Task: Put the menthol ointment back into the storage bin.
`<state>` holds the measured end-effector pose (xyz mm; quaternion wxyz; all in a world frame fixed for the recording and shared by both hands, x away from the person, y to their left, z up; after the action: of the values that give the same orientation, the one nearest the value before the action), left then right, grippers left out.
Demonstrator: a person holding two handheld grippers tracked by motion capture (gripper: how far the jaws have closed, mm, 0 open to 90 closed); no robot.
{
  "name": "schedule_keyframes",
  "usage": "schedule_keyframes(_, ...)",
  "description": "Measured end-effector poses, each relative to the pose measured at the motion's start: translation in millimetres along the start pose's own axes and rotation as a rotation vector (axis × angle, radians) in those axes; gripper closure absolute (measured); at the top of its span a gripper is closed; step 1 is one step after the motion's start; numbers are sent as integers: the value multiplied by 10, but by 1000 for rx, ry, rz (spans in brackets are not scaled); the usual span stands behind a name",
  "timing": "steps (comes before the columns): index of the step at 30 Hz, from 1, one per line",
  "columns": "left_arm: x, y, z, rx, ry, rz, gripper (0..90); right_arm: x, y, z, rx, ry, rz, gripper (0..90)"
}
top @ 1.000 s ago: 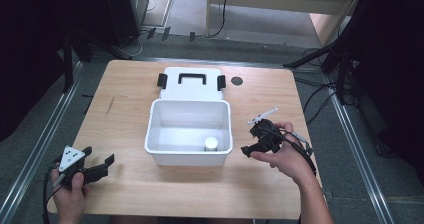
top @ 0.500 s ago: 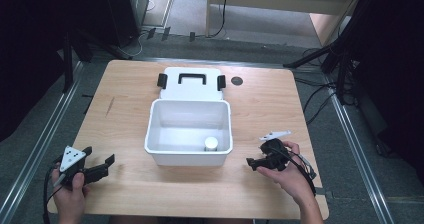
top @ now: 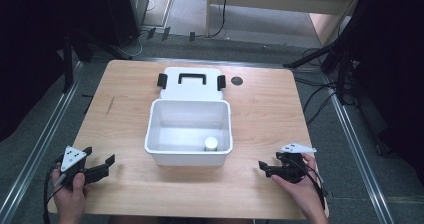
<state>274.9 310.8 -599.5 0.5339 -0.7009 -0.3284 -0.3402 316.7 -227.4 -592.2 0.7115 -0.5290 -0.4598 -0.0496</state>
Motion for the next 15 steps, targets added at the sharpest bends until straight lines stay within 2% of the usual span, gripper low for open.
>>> schedule_keyframes(1, 1, 1, 1, 0, -2, 0, 150, 12, -58, -34, -29, 5, -40, 217)
schedule_keyframes(2, 1, 1, 1, 0, -2, 0, 150, 12, -58, -34, -29, 5, -40, 217)
schedule_keyframes(3, 2, 1, 3, 1, 1, 0, 150, 15, -107, -82, -50, 18, -77, 216)
schedule_keyframes(4, 2, 1, 3, 1, 1, 0, 150, 15, -107, -82, -50, 18, -77, 216)
schedule_keyframes(5, 1, 0, 3, 0, 1, 0, 150, 0, -141, -134, -66, 48, -100, 212)
schedule_keyframes(6, 1, 1, 3, 0, 1, 0, 150, 0, -141, -134, -66, 48, -100, 212)
schedule_keyframes(7, 1, 1, 2, 1, -2, 0, 150, -26, -157, -181, -75, 68, -115, 206)
schedule_keyframes(10, 2, 1, 4, 1, -3, -1, 150, -48, -168, -217, -87, 84, -134, 206)
schedule_keyframes(15, 8, -4, 19, -8, -22, -5, 150, -106, -178, -304, -137, 117, -185, 204)
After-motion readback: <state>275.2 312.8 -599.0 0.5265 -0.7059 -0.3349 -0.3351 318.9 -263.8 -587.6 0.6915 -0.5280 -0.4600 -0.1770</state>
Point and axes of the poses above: each handheld gripper's, and its own axes: y roughly forward along the jaws, x roughly out of its top, z roughly to its left, the point moved 9 cm from there along y, roughly forward along the jaws, and after that the axes turned 10 degrees about -y, right-handed, at the moved point
